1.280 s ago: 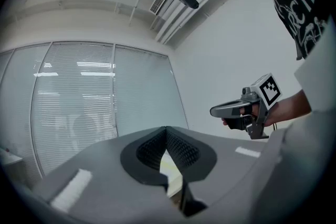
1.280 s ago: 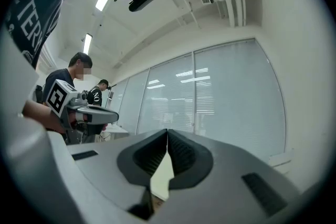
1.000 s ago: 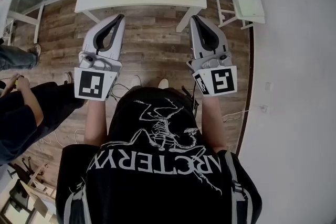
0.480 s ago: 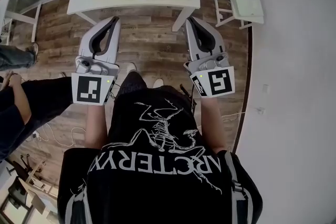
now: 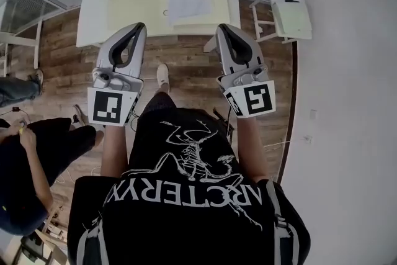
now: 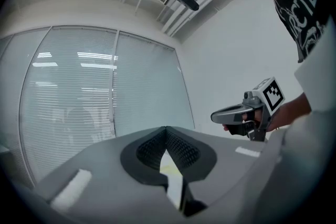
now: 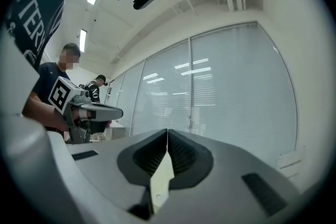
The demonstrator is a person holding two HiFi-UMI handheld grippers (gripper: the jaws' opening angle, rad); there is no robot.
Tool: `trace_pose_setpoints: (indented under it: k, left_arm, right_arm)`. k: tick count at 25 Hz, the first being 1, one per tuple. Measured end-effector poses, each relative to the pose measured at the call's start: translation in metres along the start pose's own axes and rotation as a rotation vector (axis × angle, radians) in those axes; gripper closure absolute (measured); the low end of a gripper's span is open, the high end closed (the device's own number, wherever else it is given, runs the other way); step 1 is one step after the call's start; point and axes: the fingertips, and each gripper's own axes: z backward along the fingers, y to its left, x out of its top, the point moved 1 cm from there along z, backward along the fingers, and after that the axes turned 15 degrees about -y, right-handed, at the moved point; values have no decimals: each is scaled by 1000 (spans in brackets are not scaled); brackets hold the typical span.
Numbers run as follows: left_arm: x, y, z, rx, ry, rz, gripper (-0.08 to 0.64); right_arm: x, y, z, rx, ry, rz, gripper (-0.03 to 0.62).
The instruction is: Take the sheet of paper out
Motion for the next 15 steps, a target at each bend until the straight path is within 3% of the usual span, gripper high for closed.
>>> trace_pose_setpoints:
  k: [3, 7, 15]
  left_arm:
    - [-5, 48, -28, -22, -30, 28, 549]
    - [-32, 98, -51, -47, 60, 13, 549]
    - [-65, 137, -85, -82, 96, 51, 549]
  right_arm:
    - [-13, -8, -52, -10, 14, 2, 580]
    - [-31, -17, -111, -33, 29, 6, 580]
    - [-56, -41, -159, -73, 65, 23, 580]
